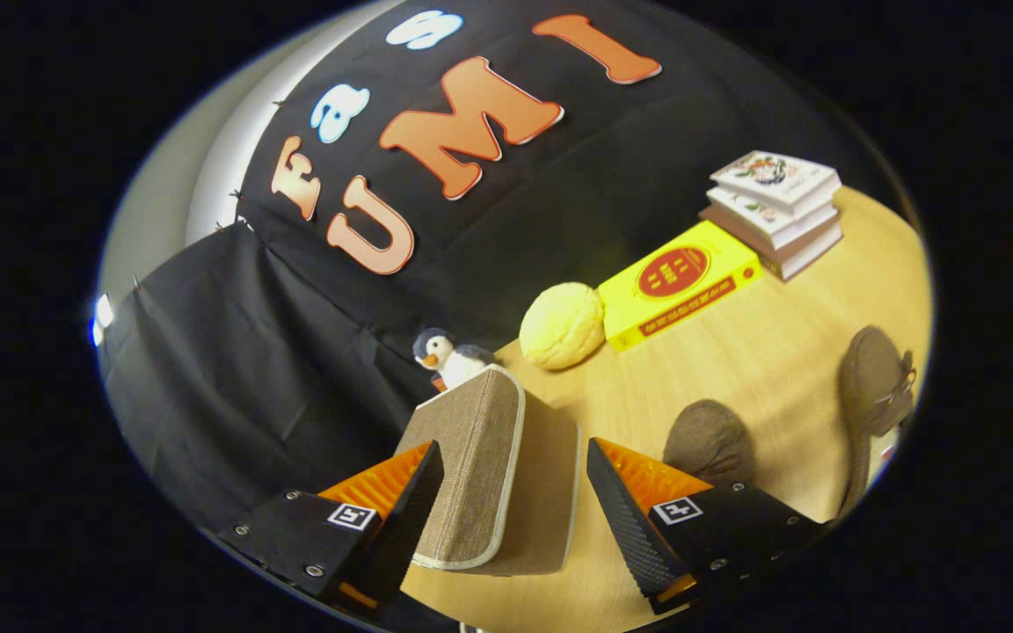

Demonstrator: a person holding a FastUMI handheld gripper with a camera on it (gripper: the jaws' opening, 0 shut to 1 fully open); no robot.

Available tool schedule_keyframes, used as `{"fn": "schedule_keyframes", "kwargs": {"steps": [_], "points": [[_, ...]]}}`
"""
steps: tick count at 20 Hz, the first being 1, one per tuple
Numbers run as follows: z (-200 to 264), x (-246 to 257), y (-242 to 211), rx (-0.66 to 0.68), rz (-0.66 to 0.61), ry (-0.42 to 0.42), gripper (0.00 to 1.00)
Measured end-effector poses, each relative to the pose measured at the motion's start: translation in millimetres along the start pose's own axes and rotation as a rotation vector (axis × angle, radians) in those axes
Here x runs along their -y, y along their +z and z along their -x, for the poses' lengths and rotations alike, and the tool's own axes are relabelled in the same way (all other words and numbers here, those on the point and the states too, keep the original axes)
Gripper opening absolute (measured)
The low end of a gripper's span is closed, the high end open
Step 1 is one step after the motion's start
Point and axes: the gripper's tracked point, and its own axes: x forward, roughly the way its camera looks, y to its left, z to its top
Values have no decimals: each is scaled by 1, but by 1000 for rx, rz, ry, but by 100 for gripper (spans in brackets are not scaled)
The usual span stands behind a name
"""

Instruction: Open the storage box then place both shoes into the box .Put the left shoe in first, then the right shoe, with the right side of both shoes facing outward in a uniform manner.

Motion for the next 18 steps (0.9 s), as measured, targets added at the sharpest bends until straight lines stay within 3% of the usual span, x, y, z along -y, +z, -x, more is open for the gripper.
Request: {"fn": "schedule_keyframes", "kwargs": {"steps": [8, 13, 18], "points": [[-40, -13, -41, -246, -203, 216, 98], [-53, -27, -49, -323, -299, 330, 98], [-62, -25, -63, -395, -339, 351, 97]]}}
